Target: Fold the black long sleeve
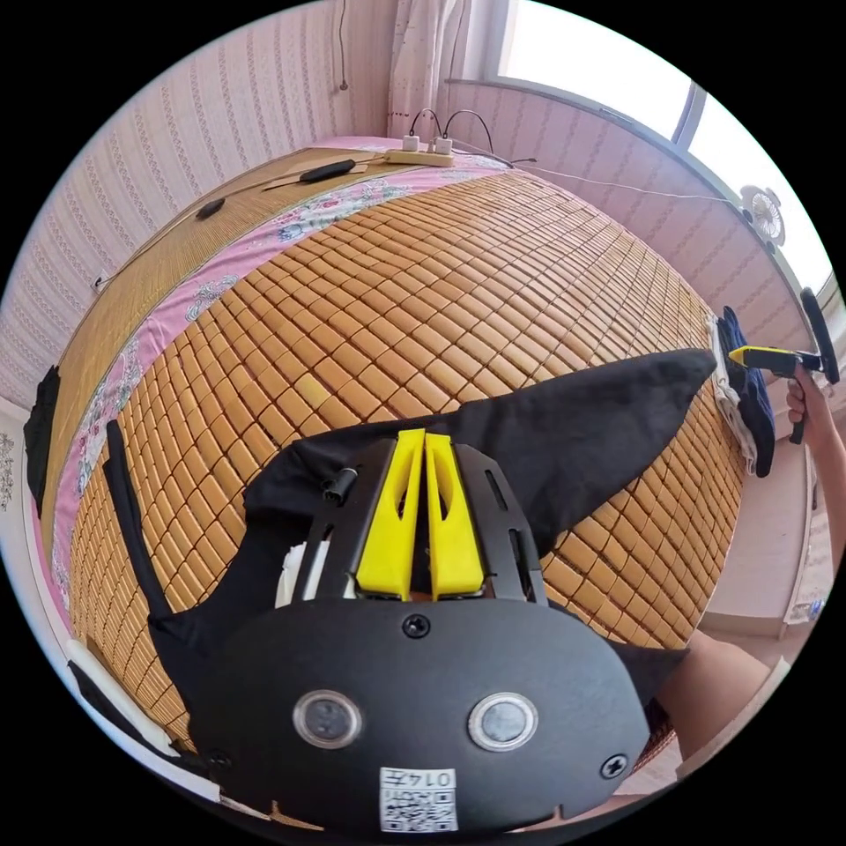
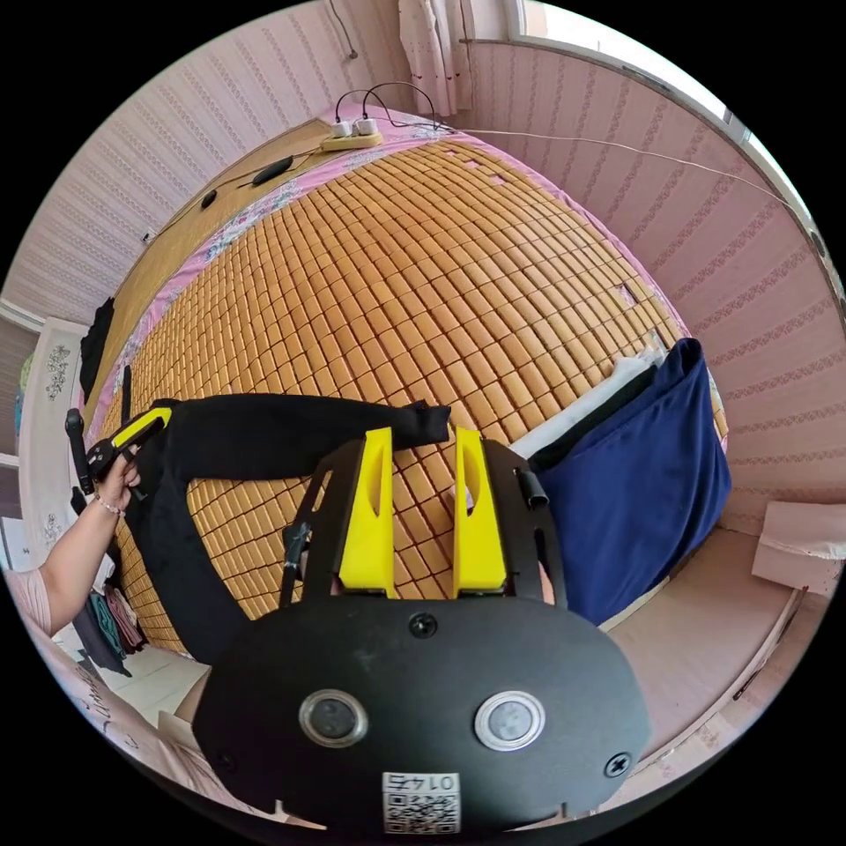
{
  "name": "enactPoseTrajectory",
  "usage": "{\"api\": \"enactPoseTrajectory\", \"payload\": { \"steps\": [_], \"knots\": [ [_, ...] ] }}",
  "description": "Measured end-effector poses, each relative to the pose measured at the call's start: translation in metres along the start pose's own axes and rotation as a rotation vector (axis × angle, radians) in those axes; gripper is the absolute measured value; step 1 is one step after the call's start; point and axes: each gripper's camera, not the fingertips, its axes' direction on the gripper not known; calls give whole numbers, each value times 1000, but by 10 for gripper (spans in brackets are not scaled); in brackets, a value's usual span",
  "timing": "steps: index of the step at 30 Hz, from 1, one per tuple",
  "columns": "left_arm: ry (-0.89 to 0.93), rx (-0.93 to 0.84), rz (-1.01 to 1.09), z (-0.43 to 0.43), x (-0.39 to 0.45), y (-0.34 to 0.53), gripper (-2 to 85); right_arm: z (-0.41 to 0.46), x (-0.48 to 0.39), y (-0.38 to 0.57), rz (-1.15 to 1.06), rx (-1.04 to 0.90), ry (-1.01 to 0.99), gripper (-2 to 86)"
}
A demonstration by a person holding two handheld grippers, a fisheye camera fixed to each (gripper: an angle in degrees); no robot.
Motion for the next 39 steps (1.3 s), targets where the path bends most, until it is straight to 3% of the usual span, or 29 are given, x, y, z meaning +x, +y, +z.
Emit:
{"api": "enactPoseTrajectory", "payload": {
  "steps": [3,8,12,18,22,33,36,39],
  "knots": [
    [-5,-19,-10,3,-1,-5,-5,0,0,5,23,50,18,110],
    [12,-58,-20,17,-3,-5,5,29,-2,9,64,-31,-15,111],
    [12,-56,2,20,0,-7,-6,45,-11,0,47,-34,-4,49],
    [14,-60,2,22,0,-10,-9,18,-11,12,42,-16,-71,6],
    [111,-25,-63,14,-10,-10,-10,-33,-13,18,21,-21,-184,8],
    [94,-93,-52,20,-15,-3,-8,25,-48,-23,-29,-181,25,90],
    [76,-104,-26,19,-13,-3,-8,60,-72,-30,-78,-239,124,77],
    [66,-120,33,18,-9,-1,-9,55,-91,-38,-107,-195,154,8]
  ]
}}
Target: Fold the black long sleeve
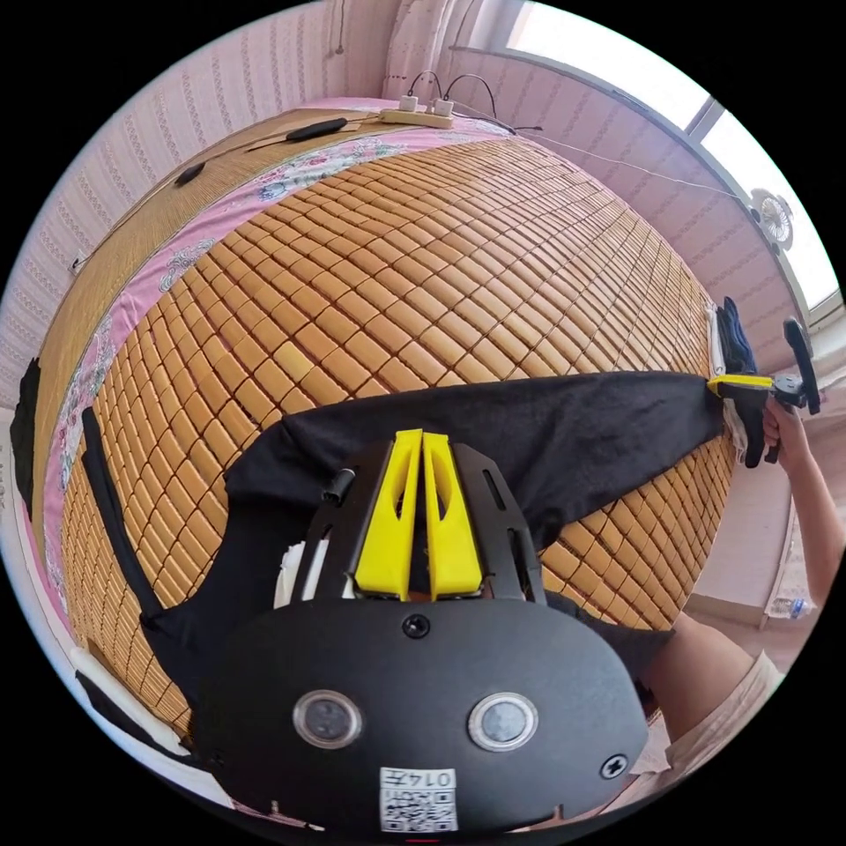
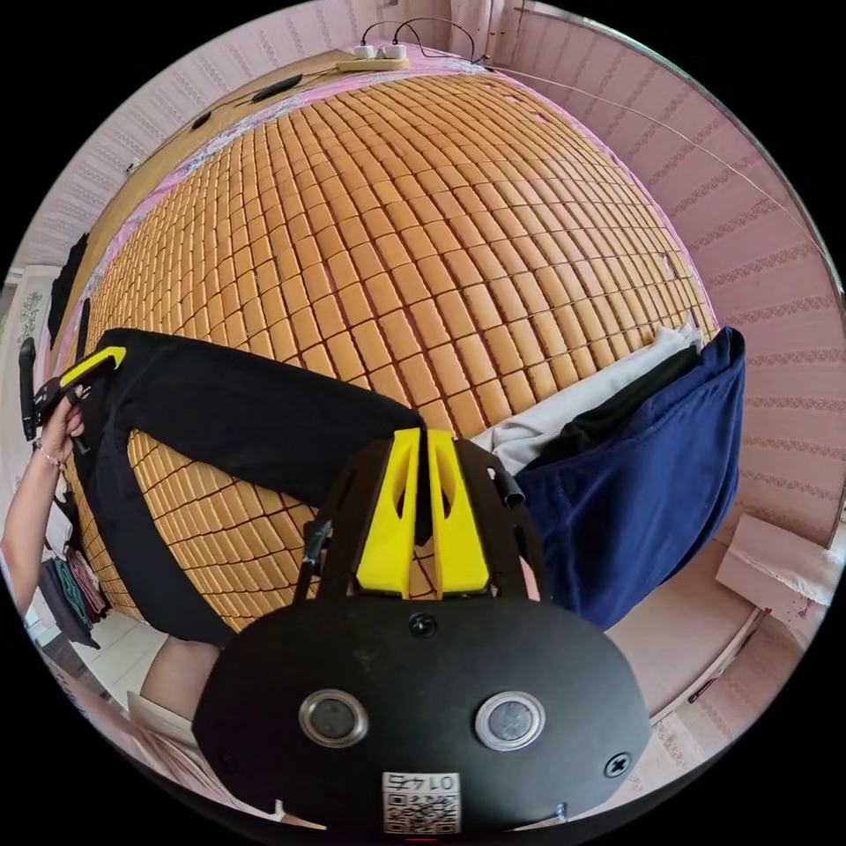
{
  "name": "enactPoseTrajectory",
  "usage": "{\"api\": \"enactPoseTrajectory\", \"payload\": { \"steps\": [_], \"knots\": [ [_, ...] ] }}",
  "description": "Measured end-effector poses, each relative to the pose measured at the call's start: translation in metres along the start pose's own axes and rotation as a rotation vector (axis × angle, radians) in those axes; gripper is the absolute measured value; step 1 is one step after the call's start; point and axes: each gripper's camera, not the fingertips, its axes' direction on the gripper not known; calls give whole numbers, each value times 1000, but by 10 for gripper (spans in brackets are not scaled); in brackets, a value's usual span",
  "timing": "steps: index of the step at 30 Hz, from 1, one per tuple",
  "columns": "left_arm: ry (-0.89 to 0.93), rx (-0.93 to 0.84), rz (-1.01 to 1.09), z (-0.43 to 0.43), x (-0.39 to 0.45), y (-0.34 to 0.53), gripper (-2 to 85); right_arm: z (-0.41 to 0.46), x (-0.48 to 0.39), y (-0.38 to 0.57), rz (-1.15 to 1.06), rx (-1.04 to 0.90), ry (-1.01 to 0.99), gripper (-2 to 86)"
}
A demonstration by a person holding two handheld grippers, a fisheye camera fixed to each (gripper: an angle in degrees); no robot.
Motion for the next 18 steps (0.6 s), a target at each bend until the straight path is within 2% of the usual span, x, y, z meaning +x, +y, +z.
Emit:
{"api": "enactPoseTrajectory", "payload": {
  "steps": [3,6,11,14,17,18],
  "knots": [
    [-24,4,0,-3,1,1,-9,-13,-9,-13,-4,57,50,1],
    [-32,23,-60,-4,-5,7,-9,-11,-12,-31,50,29,110,13],
    [-4,110,-121,-35,-6,34,-7,-26,-50,-32,-15,65,80,41],
    [58,126,-90,-51,9,68,-7,-12,-86,-25,-123,-7,22,19],
    [86,73,-78,-42,25,93,-7,15,-102,-23,-116,-113,11,1],
    [77,49,-77,-35,28,99,-7,16,-106,-22,-110,-95,20,-3]
  ]
}}
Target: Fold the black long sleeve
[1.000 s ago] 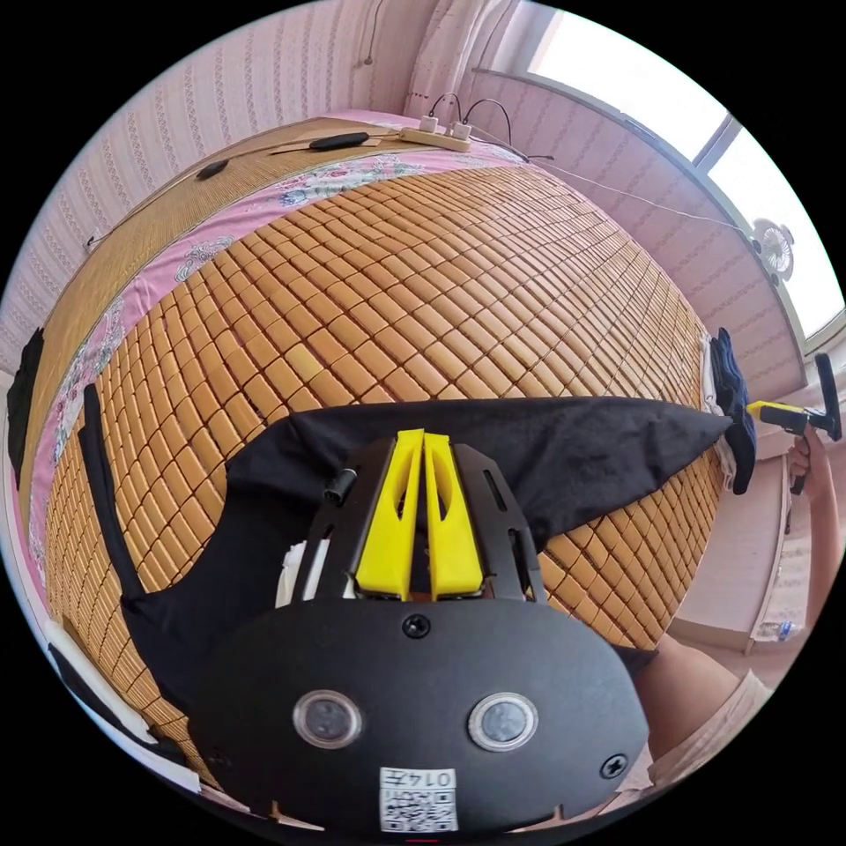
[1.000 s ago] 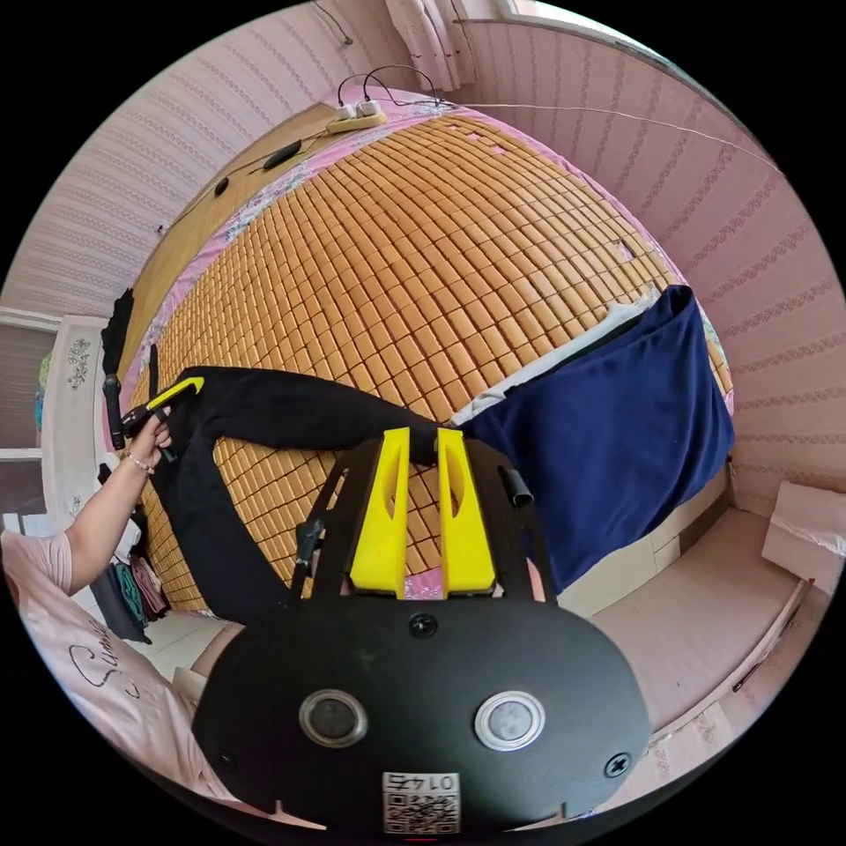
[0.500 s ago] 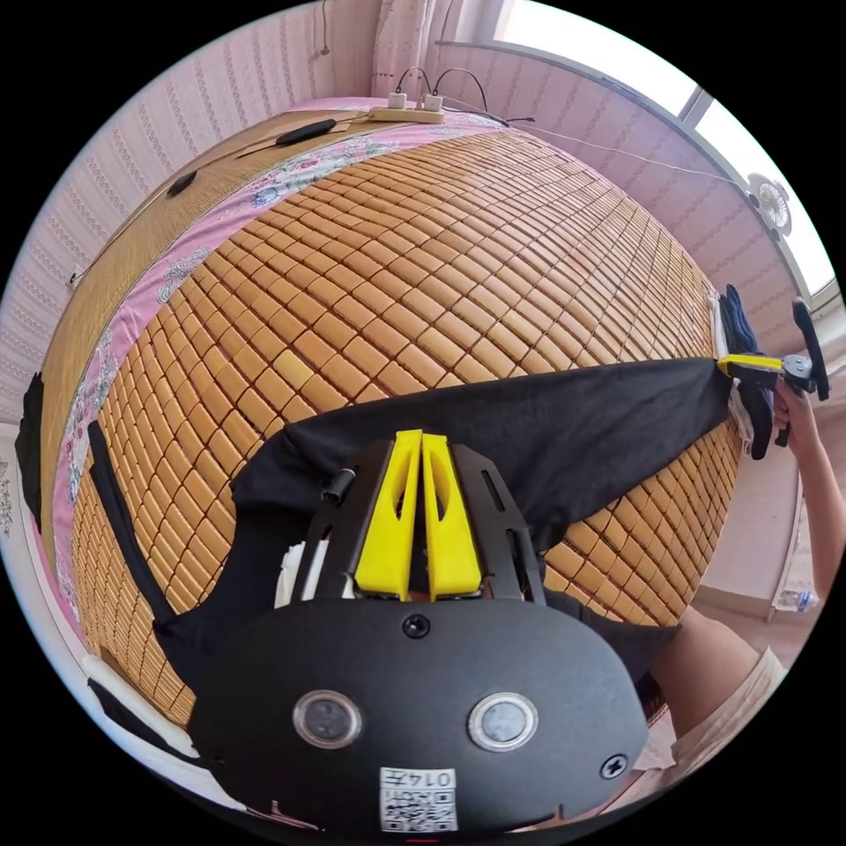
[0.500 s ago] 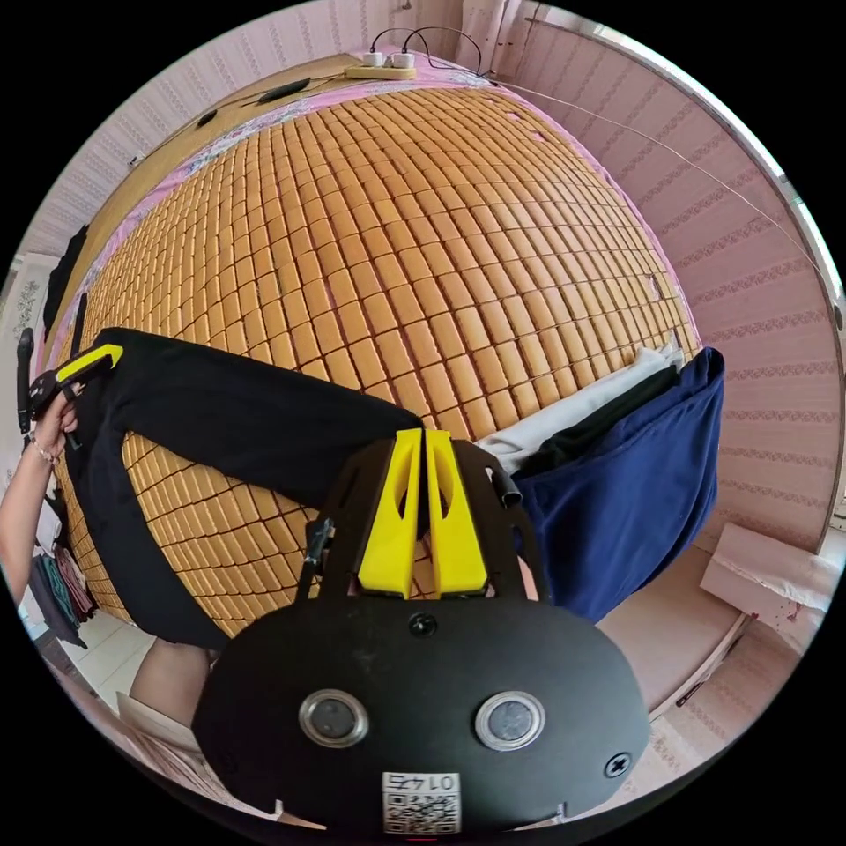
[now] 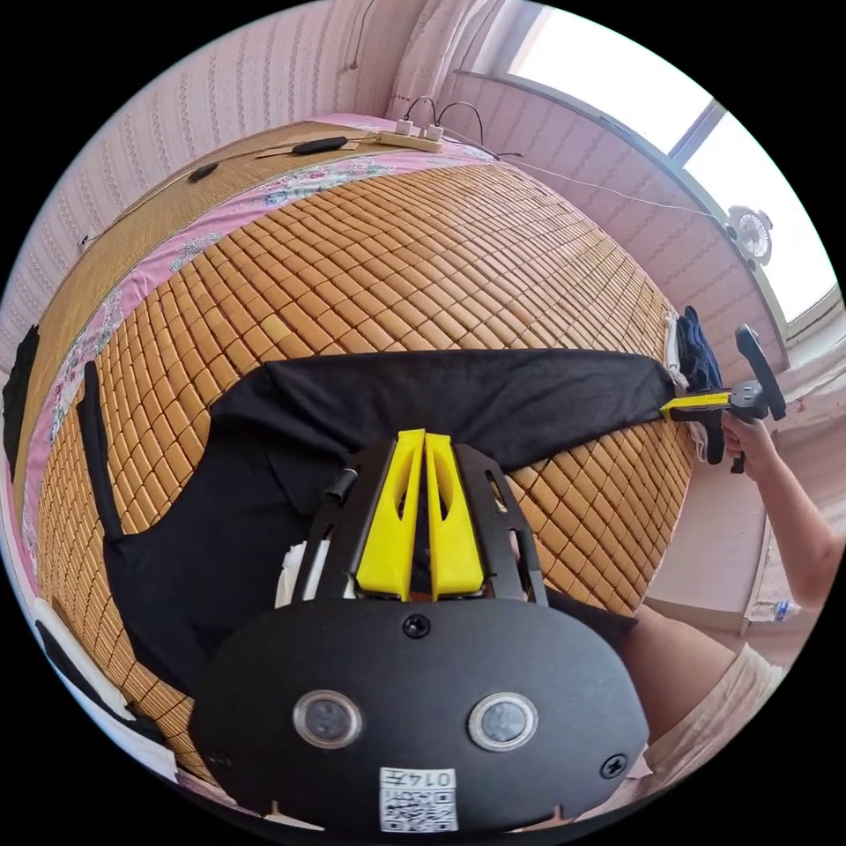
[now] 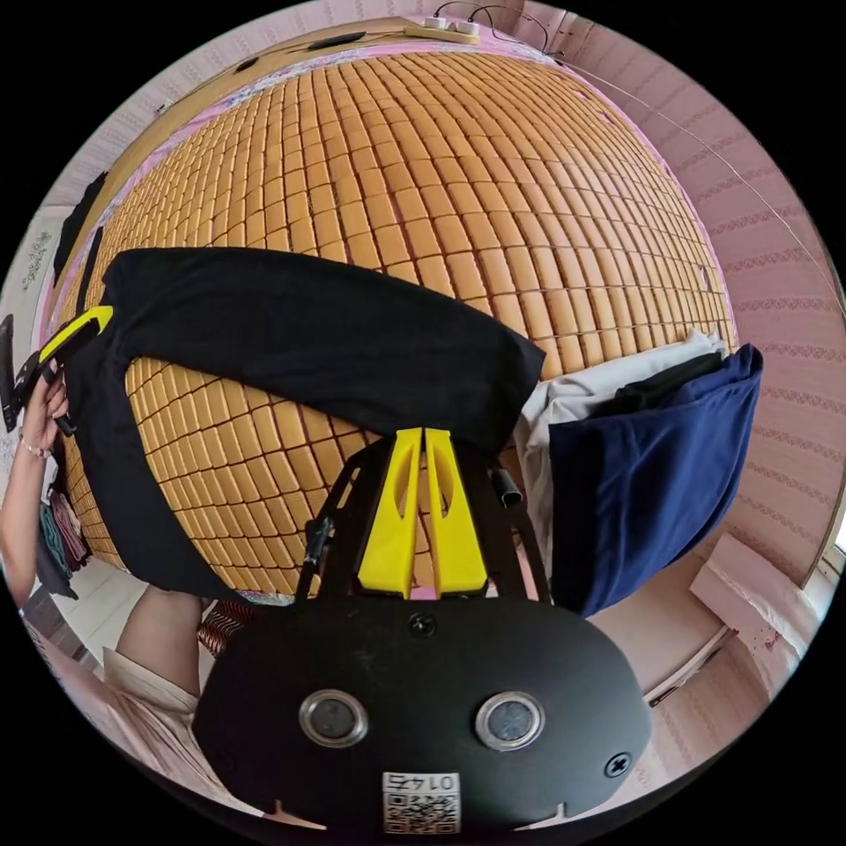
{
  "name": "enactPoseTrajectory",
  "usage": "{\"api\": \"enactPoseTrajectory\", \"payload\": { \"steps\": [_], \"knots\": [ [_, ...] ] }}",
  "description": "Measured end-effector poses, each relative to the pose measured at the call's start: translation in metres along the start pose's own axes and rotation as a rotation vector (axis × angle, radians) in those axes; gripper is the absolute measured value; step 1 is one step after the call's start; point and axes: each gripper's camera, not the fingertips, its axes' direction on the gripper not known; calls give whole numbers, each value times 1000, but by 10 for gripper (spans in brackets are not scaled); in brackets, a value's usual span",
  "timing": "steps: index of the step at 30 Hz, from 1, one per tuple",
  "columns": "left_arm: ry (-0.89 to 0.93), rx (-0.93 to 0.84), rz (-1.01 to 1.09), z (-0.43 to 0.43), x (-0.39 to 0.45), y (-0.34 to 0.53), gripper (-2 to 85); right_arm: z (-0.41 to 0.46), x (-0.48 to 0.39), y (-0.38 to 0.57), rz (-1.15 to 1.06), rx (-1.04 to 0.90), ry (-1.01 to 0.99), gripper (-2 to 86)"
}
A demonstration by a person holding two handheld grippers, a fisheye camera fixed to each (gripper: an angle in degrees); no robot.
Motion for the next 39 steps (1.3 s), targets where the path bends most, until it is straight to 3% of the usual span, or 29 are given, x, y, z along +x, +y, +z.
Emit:
{"api": "enactPoseTrajectory", "payload": {
  "steps": [8,14,17,22,27,30,33,36,39],
  "knots": [
    [2,-52,0,5,-6,34,-6,-3,-36,-21,-149,-26,27,-9],
    [15,101,-186,-72,-27,120,-5,-45,-96,-45,-242,56,96,-7],
    [-79,107,-335,-106,-49,197,-5,-69,-169,-77,-403,138,-16,-3],
    [-171,31,-609,-124,-95,327,-6,-93,-371,-145,-781,259,-232,12],
    [-157,23,-675,-117,-105,391,-8,-100,-540,-198,-893,325,-315,55],
    [-146,62,-661,-114,-104,415,-9,-83,-621,-226,-879,283,-273,82],
    [-116,100,-667,-119,-106,437,-9,-57,-678,-242,-858,243,-96,88],
    [-85,126,-678,-126,-109,459,-10,-44,-706,-246,-832,270,25,52],
    [-76,137,-676,-132,-109,478,-9,-45,-730,-245,-915,246,19,7]
  ]
}}
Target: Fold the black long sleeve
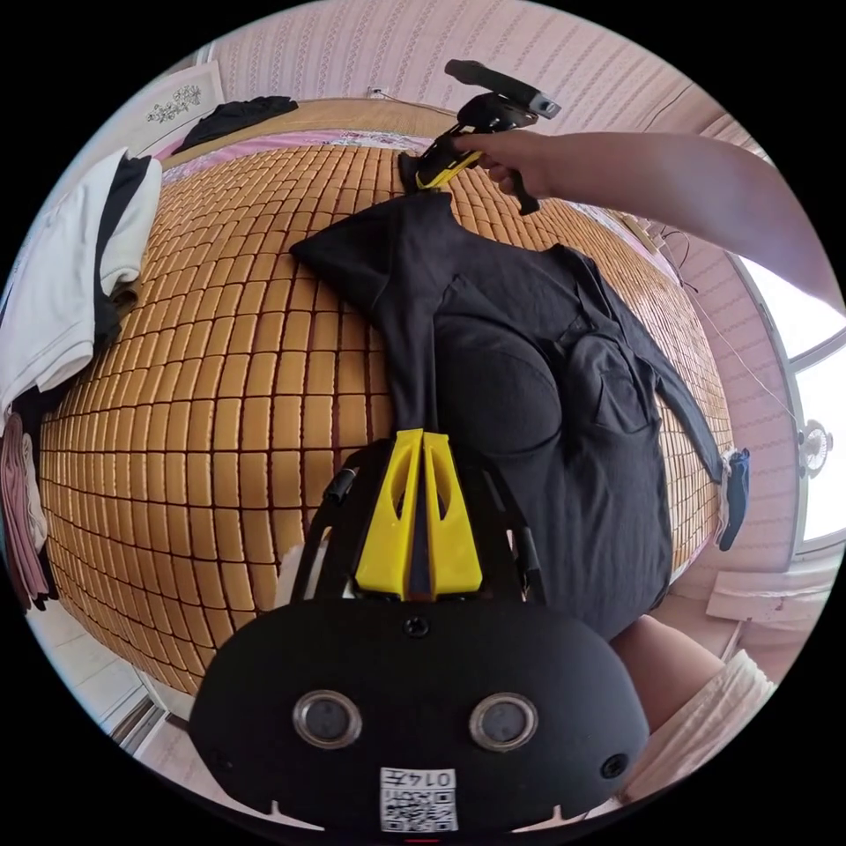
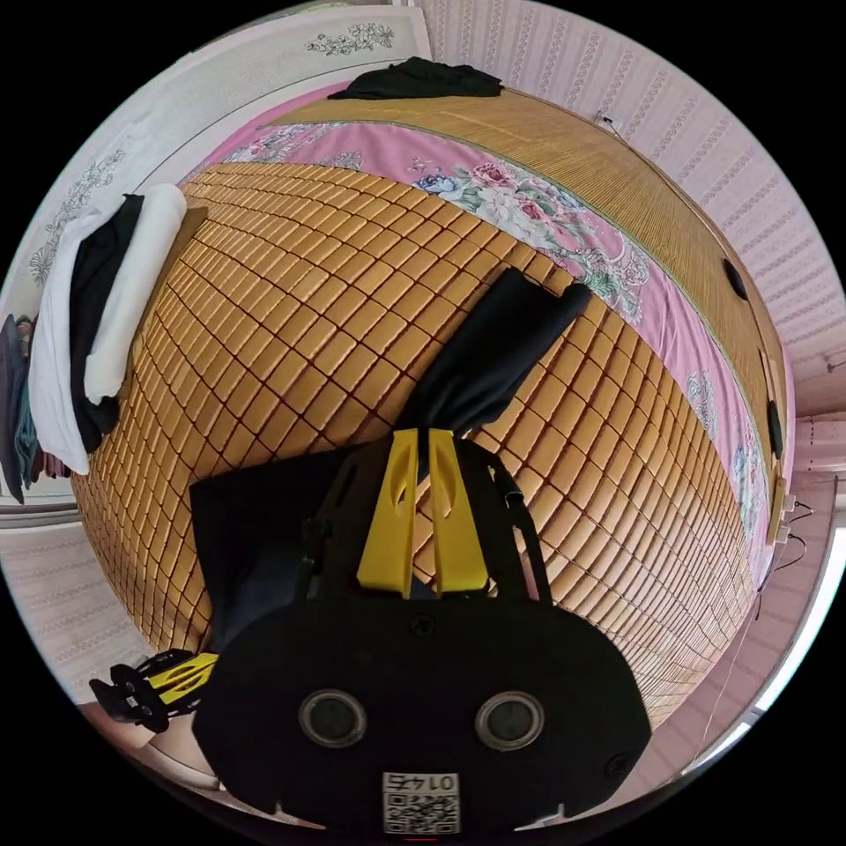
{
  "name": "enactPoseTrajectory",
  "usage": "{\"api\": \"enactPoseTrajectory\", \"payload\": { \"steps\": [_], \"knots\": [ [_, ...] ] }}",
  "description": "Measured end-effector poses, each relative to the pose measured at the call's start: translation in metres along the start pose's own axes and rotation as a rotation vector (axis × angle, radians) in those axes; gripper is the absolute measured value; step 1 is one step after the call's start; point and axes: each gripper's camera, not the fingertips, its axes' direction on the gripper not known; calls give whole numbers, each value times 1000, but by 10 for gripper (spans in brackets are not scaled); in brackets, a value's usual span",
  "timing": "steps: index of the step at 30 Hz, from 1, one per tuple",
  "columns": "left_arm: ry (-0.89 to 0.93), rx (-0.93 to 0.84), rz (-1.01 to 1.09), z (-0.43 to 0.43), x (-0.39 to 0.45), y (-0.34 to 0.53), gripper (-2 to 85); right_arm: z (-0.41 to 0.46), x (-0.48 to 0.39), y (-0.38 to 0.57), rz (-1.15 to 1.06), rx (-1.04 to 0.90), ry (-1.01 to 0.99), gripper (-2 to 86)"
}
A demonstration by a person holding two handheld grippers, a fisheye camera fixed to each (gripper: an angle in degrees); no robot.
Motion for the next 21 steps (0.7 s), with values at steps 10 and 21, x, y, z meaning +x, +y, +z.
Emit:
{"api": "enactPoseTrajectory", "payload": {
  "steps": [10,21],
  "knots": [
    [71,71,-17,-63,-39,63,-4,-124,-114,5,-776,270,-562,36],
    [-207,72,-183,-150,-153,137,21,-47,-133,24,-636,-58,-330,110]
  ]
}}
